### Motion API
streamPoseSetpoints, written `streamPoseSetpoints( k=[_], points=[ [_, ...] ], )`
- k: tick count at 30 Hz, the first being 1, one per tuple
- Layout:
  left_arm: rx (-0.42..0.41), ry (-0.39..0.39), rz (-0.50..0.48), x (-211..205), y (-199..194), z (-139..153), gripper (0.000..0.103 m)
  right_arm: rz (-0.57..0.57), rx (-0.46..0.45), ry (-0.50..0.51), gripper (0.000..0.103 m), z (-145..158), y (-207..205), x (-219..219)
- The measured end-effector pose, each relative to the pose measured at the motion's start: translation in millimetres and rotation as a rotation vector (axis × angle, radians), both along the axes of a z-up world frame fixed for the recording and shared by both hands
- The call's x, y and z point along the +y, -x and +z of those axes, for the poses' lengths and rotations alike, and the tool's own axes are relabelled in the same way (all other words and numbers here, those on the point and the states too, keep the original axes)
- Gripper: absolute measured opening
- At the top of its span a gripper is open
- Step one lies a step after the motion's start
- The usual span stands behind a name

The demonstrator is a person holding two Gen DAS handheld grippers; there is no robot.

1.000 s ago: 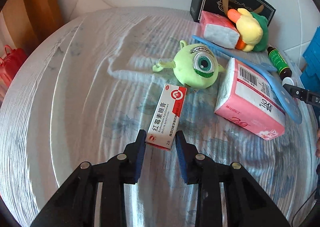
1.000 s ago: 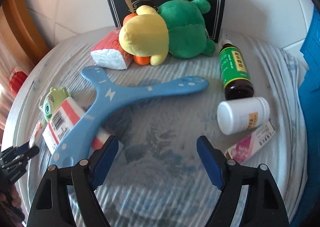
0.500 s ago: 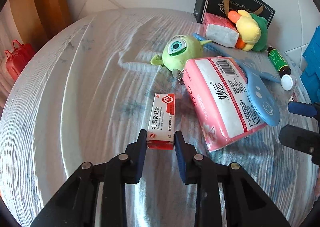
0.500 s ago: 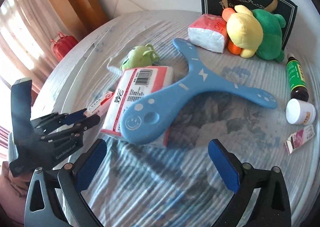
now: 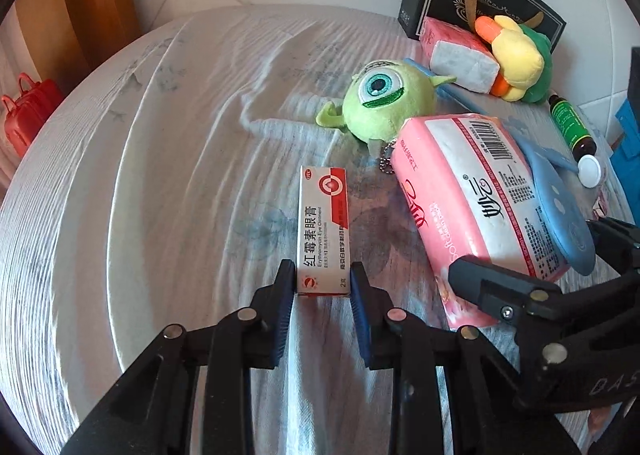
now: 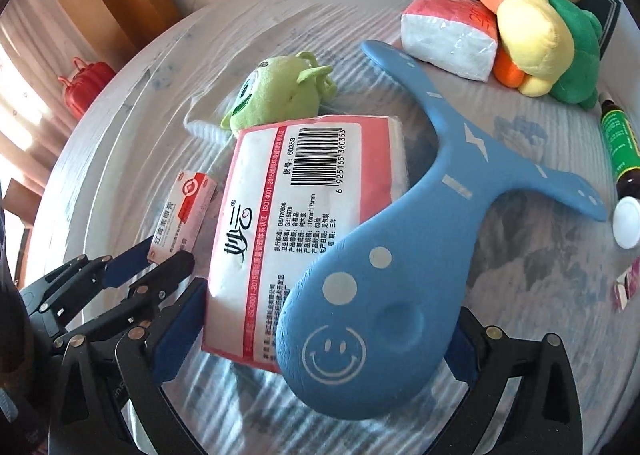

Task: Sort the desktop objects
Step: 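Lift the medicine box with the left tool while the right tool grasps the pink tissue pack, then carry both items over the bin and release them with both tools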

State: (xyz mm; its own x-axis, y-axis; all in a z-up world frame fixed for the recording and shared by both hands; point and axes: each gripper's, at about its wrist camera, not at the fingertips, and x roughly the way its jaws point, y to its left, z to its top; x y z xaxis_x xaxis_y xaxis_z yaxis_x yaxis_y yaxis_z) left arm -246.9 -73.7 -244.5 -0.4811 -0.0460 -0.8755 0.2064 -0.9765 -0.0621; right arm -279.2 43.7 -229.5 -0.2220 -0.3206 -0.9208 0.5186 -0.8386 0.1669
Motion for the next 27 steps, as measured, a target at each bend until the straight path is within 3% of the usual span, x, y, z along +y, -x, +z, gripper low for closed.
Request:
streamPoseSetpoints(
  k=[3,8,12,20,27],
  points=[
    [0.022,0.018,-0.017,8.5,-9.0,9.2,0.026,0.024,0.026,-0.015,0.085,10.7,-8.7,1.3],
    [0.079,0.011,-0.04,19.5,-42.8,39.3,0.026,0.04,-0.006,0.041,0.084,32.9,-35.7,24.2],
    [0.174,0.014,-0.051,29.2,-70.7,82.0,0.026,0.028,0.032,0.094,0.083,67.1,-65.8,51.1],
    [0.385,0.058,-0.114,68.1,-115.1,174.6,0.026,-0.053,0.269,0.169,0.084,160.3,-123.7,105.1],
    [0.493,0.063,-0.215,121.3,-134.4,227.7,0.026,-0.173,0.475,0.191,0.084,234.4,-163.0,171.1]
  ],
)
